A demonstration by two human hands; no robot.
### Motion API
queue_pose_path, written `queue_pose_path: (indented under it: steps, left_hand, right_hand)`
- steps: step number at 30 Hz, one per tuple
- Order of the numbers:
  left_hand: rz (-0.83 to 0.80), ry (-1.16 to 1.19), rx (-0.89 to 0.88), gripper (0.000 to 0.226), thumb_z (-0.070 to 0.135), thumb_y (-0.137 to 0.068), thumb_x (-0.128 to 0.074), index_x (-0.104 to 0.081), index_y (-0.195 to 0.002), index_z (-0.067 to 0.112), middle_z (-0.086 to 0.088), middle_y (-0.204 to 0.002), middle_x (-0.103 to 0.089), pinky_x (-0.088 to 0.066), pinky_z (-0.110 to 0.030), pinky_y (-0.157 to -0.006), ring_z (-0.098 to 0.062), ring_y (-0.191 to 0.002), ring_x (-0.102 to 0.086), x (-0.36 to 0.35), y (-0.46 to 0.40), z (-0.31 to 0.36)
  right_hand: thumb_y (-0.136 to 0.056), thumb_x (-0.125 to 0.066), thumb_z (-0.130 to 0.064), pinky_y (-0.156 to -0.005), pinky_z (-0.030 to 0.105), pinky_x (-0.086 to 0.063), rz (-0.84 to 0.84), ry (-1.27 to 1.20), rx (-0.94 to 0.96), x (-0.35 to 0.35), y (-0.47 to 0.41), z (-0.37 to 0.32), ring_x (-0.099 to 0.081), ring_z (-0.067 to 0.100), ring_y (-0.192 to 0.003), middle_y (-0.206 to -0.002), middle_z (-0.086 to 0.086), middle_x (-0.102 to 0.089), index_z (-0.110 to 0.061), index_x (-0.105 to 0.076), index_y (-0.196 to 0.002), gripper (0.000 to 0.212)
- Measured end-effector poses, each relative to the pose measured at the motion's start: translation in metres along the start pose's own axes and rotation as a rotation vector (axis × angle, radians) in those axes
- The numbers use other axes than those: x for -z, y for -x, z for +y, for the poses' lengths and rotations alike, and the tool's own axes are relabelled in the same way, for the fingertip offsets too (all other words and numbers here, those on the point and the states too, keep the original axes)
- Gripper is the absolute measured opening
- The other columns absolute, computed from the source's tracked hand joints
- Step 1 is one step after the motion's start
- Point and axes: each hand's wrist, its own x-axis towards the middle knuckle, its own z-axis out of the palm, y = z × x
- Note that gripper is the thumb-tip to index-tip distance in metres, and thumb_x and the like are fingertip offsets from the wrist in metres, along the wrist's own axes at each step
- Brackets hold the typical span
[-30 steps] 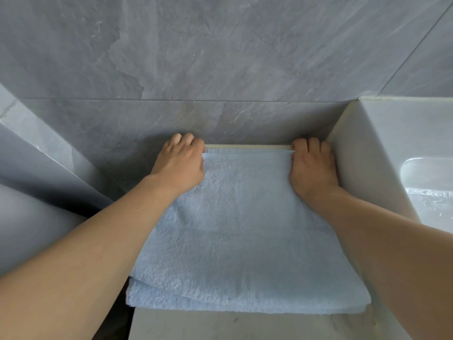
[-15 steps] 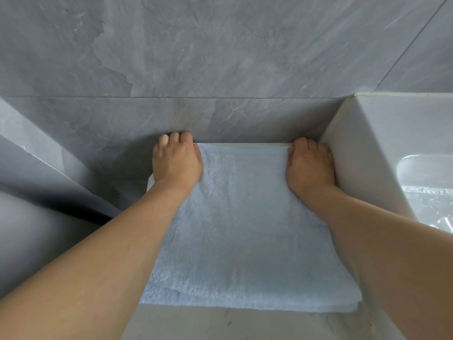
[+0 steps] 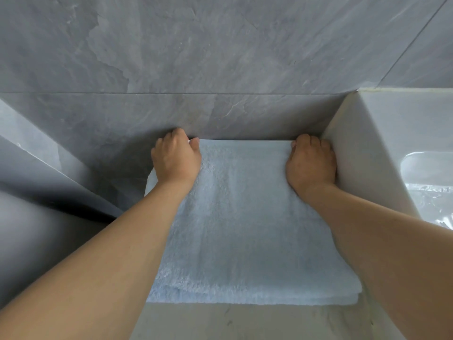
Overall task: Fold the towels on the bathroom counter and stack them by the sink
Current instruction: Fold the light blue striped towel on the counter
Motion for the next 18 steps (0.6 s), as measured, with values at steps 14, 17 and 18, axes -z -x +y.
queue_pose_path:
  steps: [14, 17, 18]
  left_hand:
    - [0.045, 0.086, 0.227, 0.038, 0.046, -0.09, -0.064, -0.061, -0.107, 0.012, -0.01, -0.124, -0.051, -0.033, -0.045, -0.095, -0.034, -0.118, -0.041, 0.0, 0.005, -0.001]
    - [-0.068, 0.169, 0.289, 0.041, 0.039, -0.089, -0.065, -0.054, -0.119, 0.014, -0.01, -0.135, -0.042, -0.034, -0.043, -0.1, -0.035, -0.126, -0.036, 0.013, 0.005, 0.001]
    - [-0.081, 0.182, 0.292, 0.046, 0.035, -0.088, -0.066, -0.049, -0.125, 0.015, -0.01, -0.139, -0.038, -0.034, -0.043, -0.101, -0.035, -0.128, -0.034, 0.021, 0.009, -0.001]
  right_hand:
    - [-0.095, -0.039, -0.032, -0.106, 0.045, -0.029, -0.079, -0.091, 0.337, 0.048, 0.05, -0.031, -0.042, 0.035, -0.127, -0.14, 0.015, -0.045, -0.01, -0.051, -0.132, 0.045]
    - [-0.102, -0.02, -0.048, -0.121, 0.042, 0.0, -0.377, -0.125, 0.414, 0.035, 0.085, -0.04, -0.005, 0.02, -0.149, -0.163, -0.001, -0.006, -0.032, -0.015, -0.155, 0.055]
    - [-0.101, -0.016, -0.052, -0.12, 0.042, 0.006, -0.41, -0.126, 0.392, 0.028, 0.089, -0.039, 0.006, 0.016, -0.15, -0.164, -0.006, 0.004, -0.037, -0.006, -0.155, 0.056]
